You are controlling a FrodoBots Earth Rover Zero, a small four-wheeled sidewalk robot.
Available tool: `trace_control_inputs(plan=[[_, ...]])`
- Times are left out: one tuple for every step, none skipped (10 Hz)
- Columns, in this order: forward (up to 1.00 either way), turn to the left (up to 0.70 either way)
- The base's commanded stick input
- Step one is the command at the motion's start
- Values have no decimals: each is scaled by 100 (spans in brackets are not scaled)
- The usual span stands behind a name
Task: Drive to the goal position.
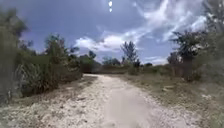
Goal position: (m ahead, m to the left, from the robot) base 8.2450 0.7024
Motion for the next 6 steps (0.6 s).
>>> trace_control_inputs(plan=[[50, 0], [50, 0], [50, 0], [50, 0], [50, 0], [50, 0]])
